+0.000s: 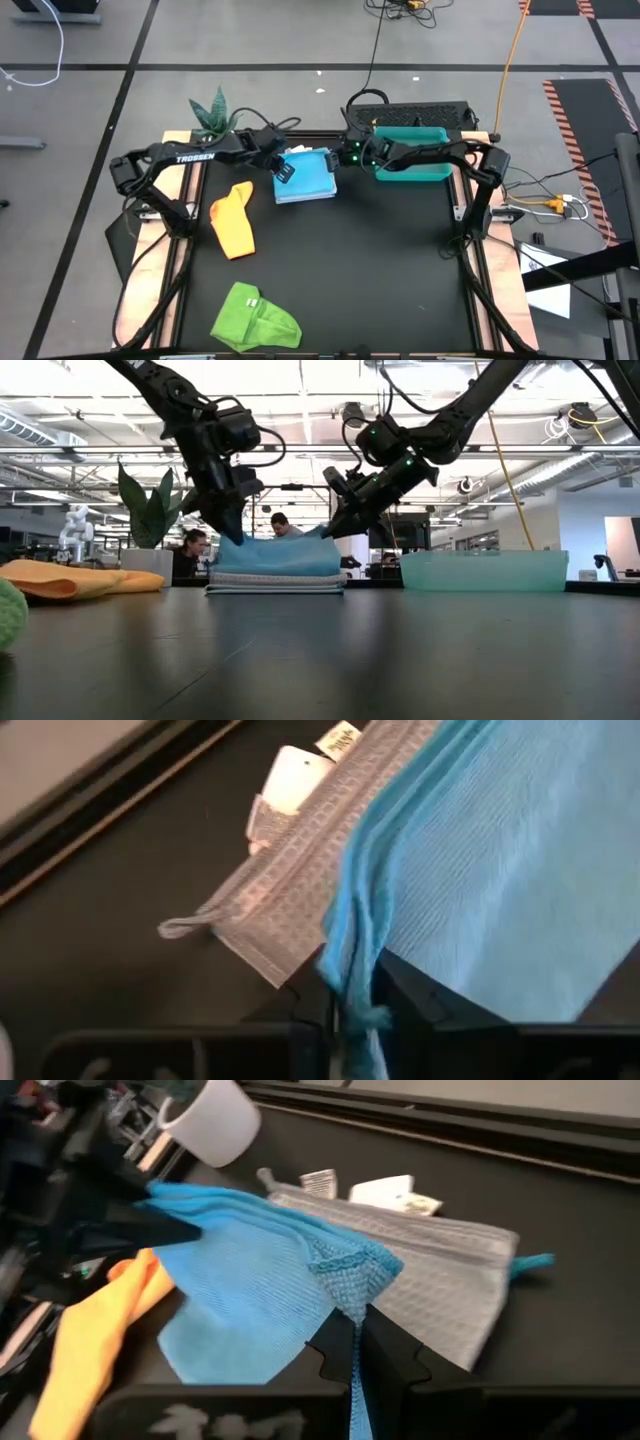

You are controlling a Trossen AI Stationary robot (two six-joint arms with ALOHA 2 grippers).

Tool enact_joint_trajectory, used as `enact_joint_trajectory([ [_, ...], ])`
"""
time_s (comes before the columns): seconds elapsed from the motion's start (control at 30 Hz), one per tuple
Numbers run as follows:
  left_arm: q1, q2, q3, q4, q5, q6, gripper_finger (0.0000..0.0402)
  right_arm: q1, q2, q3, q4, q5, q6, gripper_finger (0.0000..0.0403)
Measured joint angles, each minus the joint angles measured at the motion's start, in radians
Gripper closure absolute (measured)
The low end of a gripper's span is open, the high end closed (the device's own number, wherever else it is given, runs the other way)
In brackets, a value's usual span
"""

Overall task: Fold microfiber towels
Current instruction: Stack the blue microfiber towel on the gray microfiber towel

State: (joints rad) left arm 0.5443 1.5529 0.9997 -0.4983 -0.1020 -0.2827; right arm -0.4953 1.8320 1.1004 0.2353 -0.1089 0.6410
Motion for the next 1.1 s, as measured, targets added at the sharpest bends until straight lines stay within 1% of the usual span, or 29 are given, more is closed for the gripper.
enact_joint_trajectory([
  [0.17,0.018,-0.028,0.003,0.017,-0.011,0.000,0.0291,-0.009,0.000,0.000,-0.004,0.000,-0.010,0.0403],
  [0.27,0.022,-0.045,0.003,0.026,0.008,0.013,0.0272,-0.009,0.003,0.000,-0.011,-0.001,-0.011,0.0403],
  [0.4,0.019,-0.037,0.003,0.038,0.089,0.049,0.0266,-0.010,0.024,0.000,-0.017,0.000,-0.007,0.0403],
  [0.5,-0.004,-0.005,0.001,0.047,0.196,0.109,0.0274,-0.010,0.043,0.000,0.001,-0.007,0.001,0.0402],
  [0.57,-0.031,0.009,-0.007,0.039,0.261,0.220,0.0280,-0.010,0.056,0.000,0.022,-0.024,0.016,0.0398],
  [0.6,-0.050,0.014,-0.009,0.040,0.272,0.303,0.0282,-0.010,0.059,0.000,0.029,-0.025,0.022,0.0394],
  [0.67,-0.086,0.017,-0.020,0.012,0.258,0.497,0.0283,-0.010,0.061,0.000,0.043,-0.024,0.027,0.0384],
  [0.73,-0.123,0.016,-0.020,0.010,0.184,0.649,0.0279,-0.010,0.060,0.000,0.047,-0.019,0.027,0.0371],
  [0.8,-0.147,0.016,-0.018,0.017,0.090,0.748,0.0271,-0.011,0.060,0.000,0.046,-0.017,0.027,0.0357],
  [0.83,-0.152,0.016,-0.019,0.014,0.053,0.779,0.0266,-0.014,0.060,0.000,0.046,-0.016,0.026,0.0349],
  [0.9,-0.153,0.018,-0.019,0.008,0.037,0.829,0.0254,-0.017,0.060,0.000,0.046,-0.018,0.028,0.0333],
  [0.93,-0.152,0.025,-0.019,0.003,0.039,0.839,0.0249,-0.020,0.060,0.000,0.045,-0.018,0.028,0.0324],
  [1.03,-0.141,0.038,-0.020,-0.027,0.090,0.837,0.0236,-0.027,0.060,0.000,0.043,-0.020,0.031,0.0298],
  [1.1,-0.140,0.053,-0.018,-0.014,0.095,0.831,0.0231,-0.033,0.060,0.000,0.041,-0.023,0.030,0.0280],
])
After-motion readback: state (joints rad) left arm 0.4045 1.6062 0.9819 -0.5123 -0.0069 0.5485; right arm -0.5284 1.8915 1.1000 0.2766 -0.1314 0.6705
